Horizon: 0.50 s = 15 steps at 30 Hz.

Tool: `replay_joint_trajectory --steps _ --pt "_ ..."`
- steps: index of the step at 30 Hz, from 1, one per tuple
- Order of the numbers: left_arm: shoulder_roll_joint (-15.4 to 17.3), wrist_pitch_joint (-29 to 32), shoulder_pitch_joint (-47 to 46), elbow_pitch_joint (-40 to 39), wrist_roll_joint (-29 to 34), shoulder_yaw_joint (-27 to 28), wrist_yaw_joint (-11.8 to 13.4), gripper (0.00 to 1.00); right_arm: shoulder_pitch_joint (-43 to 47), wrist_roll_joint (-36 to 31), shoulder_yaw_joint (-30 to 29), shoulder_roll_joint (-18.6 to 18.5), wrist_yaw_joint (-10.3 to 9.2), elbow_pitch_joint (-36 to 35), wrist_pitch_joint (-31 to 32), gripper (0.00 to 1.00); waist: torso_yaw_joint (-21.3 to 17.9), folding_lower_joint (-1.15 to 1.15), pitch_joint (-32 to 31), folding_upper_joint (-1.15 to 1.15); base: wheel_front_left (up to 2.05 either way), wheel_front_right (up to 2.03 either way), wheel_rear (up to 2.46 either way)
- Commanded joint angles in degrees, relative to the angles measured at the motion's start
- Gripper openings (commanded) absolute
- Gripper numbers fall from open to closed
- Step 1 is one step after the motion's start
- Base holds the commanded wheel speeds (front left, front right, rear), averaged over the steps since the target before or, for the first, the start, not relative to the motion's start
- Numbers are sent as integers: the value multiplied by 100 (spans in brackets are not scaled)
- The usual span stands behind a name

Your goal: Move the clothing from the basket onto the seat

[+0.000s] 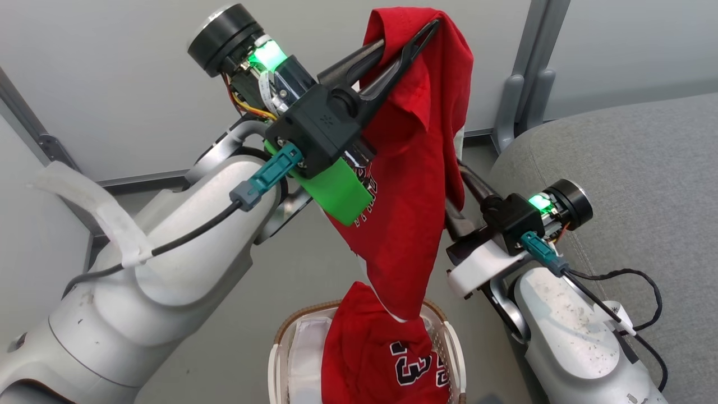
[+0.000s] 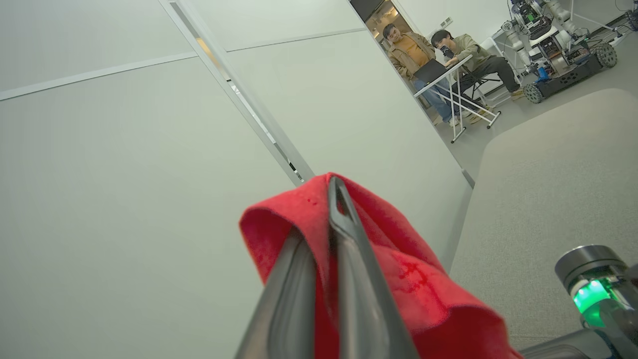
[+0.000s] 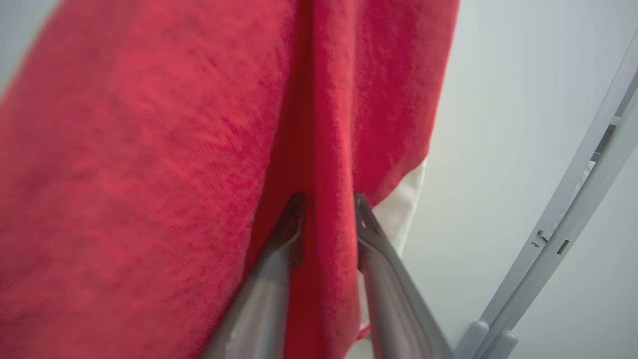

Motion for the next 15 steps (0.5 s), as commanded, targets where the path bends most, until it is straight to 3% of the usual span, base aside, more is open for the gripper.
replay_joint_trajectory --steps 1,9,10,11,12,14,15 --pt "35 5 147 1 -84 8 52 0 -77 36 -3 -19 -6 36 -28 0 19 0 -5 0 0 0 0" --pt "91 -99 724 205 -529 202 269 0 34 106 -111 -19 -6 -22 -28 0 31 0 -15 0 0 0 0" --pt "88 -124 832 253 -597 248 306 24 53 106 -126 -19 -6 -28 -28 0 28 0 -15 0 0 0 0" --pt "94 -155 965 317 -654 289 357 41 68 105 -153 -19 -6 -31 -28 0 23 0 -18 0 0 0 0" --pt "102 -184 1077 364 -708 309 396 51 82 110 -178 -19 -6 -35 -28 0 18 0 -21 0 0 0 0" --pt "96 -264 1336 488 -834 370 485 96 127 120 -234 -20 -6 -46 -28 0 6 0 -26 0 0 0 0" --pt "74 -311 1501 561 -904 421 530 100 153 127 -264 -19 -6 -44 -28 0 -1 0 -28 0 0 0 0"
